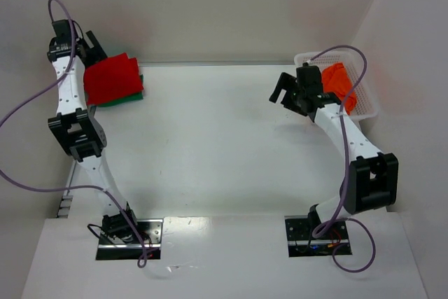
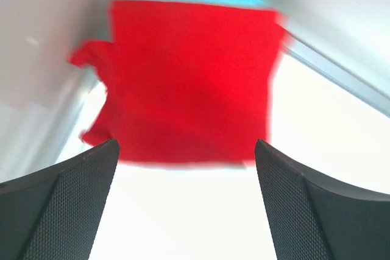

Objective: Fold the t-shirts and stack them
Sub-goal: Put the neatly folded tshirt into the corner of the board with the left arm

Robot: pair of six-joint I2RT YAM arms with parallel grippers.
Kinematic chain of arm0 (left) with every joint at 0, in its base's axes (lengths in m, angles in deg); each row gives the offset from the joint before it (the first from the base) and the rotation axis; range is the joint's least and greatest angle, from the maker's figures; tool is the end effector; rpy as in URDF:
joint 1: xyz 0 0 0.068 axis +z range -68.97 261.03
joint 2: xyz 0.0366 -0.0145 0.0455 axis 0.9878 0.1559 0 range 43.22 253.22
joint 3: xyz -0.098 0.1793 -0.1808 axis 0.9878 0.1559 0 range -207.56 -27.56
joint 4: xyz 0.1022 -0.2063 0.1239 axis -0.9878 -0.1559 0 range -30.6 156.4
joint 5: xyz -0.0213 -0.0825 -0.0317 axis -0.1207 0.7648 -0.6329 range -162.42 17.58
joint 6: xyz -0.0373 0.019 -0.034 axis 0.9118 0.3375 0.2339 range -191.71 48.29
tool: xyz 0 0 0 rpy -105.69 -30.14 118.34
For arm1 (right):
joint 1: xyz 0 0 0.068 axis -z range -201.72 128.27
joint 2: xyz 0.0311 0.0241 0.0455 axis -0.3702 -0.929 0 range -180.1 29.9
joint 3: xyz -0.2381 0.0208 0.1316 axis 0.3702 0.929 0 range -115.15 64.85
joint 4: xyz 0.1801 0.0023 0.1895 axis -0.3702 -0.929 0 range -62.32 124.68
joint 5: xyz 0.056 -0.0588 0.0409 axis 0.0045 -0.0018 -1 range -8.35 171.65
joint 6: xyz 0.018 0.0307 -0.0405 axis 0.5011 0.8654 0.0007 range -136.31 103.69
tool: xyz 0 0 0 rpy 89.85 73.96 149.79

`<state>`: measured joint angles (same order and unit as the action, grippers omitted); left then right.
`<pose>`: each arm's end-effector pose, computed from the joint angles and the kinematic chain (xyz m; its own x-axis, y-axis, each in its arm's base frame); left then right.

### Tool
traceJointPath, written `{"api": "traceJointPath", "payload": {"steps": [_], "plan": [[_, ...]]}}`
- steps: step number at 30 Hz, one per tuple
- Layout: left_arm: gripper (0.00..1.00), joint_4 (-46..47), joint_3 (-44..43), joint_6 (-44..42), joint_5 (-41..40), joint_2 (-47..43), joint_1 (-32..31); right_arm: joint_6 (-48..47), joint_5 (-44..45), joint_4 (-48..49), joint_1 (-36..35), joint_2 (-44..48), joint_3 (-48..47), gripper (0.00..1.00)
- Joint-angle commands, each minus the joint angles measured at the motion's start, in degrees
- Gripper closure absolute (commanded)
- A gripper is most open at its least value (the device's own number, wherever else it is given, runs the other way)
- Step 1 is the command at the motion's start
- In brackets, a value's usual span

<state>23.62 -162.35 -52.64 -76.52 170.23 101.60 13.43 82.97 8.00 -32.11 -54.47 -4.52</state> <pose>0.4702 0.1791 0.3541 -0.3751 -0.4888 -0.7877 -0.5585 0.7973 -0.2288 0.3228 0.0583 0.2979 -0.6488 0.3854 -0.6561 0.1826 0.9159 0.3574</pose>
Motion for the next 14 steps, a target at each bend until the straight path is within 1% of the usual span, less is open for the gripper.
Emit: {"api": "traceJointPath", "payload": {"steps": [1, 3, 4, 7, 8, 9, 11, 12, 14], "plan": [[0.01, 2.8, 7.0, -2.3, 2.3, -12.1, -4.3, -2.8, 5.6, -0.5, 2.5, 4.0, -5.0, 0.0], [0.01, 5.6, 13.5, -2.3, 4.7, -17.5, -6.9, -3.7, 6.2, -0.5, 3.9, 4.0, -6.2, 0.0], [0.01, 7.2, 18.6, -2.3, 5.1, -21.8, -8.5, -3.9, 6.7, -0.5, 4.8, 4.1, -6.8, 0.0], [0.01, 11.6, 27.2, -4.2, 5.3, -31.0, -14.4, -6.7, 7.4, 0.8, 7.4, 5.7, -6.8, 0.0], [0.01, 12.9, 31.0, -4.7, 6.0, -32.8, -16.1, -7.2, 7.3, 0.8, 8.7, 6.3, -7.0, 0.0], [0.01, 13.3, 33.1, -4.7, 6.5, -34.8, -18.2, -7.5, 6.7, 1.0, 9.4, 6.5, -7.4, 0.0], [0.01, 13.9, 37.5, -3.8, 8.9, -38.6, -19.7, -8.9, 5.4, 1.5, 11.0, 8.2, -7.4, 0.0], [0.01, 14.0, 41.1, -2.8, 9.3, -40.1, -20.9, -9.1, 4.6, 1.9, 12.0, 8.9, -7.3, 0.0], [0.01, 15.9, 45.8, -0.9, 8.4, -43.8, -22.3, -9.5, 4.0, 2.4, 13.0, 10.5, -6.7, 0.0]]}}
